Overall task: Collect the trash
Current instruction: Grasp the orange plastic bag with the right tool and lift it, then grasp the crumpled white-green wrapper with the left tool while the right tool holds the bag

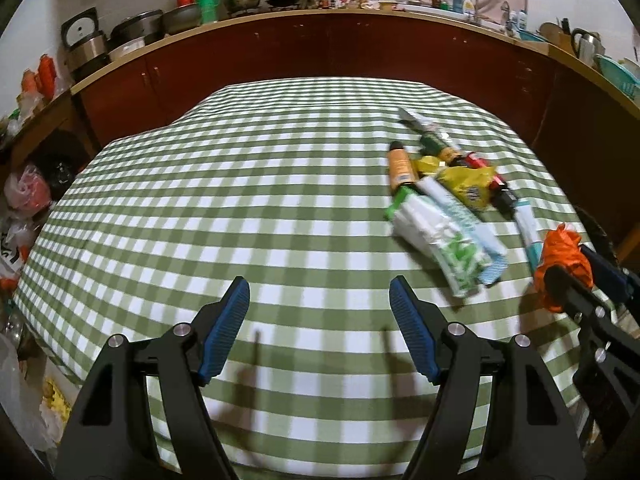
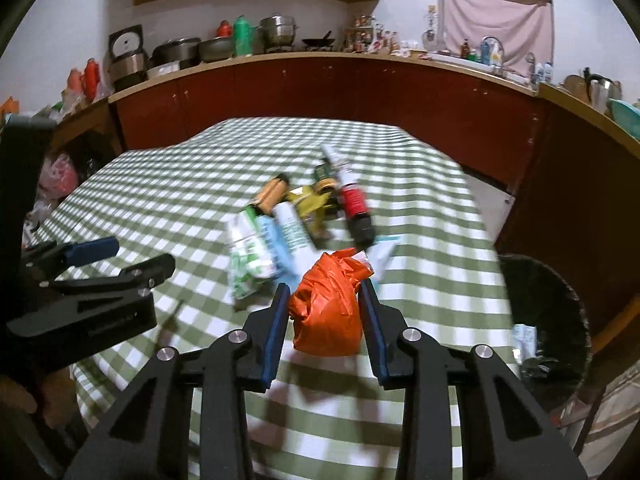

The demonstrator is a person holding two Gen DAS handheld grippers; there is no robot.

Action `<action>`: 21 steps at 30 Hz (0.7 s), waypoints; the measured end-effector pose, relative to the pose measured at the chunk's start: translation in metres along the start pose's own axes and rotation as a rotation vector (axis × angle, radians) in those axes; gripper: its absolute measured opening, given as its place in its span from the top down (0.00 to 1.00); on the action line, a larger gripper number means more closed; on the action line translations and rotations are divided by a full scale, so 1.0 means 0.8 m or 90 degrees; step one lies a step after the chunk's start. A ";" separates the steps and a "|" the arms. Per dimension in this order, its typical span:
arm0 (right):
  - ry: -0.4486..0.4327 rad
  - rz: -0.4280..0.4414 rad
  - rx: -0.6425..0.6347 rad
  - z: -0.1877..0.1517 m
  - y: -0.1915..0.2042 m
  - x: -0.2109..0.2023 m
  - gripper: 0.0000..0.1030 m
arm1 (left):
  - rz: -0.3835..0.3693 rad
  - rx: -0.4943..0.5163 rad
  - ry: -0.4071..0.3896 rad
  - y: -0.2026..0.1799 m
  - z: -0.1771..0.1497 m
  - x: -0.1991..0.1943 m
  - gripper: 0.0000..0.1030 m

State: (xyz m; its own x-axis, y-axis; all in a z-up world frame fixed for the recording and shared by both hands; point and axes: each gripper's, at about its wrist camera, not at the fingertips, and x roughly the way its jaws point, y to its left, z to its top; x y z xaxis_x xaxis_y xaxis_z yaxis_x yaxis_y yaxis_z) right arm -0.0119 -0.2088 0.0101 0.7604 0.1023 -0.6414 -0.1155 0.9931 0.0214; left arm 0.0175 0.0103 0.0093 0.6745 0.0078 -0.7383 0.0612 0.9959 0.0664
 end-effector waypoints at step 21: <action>-0.011 -0.063 0.087 -0.010 -0.098 -0.007 0.65 | -0.002 0.051 0.011 -0.086 0.024 0.043 0.21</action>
State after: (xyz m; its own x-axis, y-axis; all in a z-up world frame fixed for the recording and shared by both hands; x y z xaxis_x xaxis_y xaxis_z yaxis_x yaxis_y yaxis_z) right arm -0.0118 -0.2873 0.0061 0.7745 0.0039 -0.6326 0.0472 0.9968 0.0639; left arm 0.0504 -0.0596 -0.0075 0.6615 0.0062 -0.7499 0.1226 0.9856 0.1162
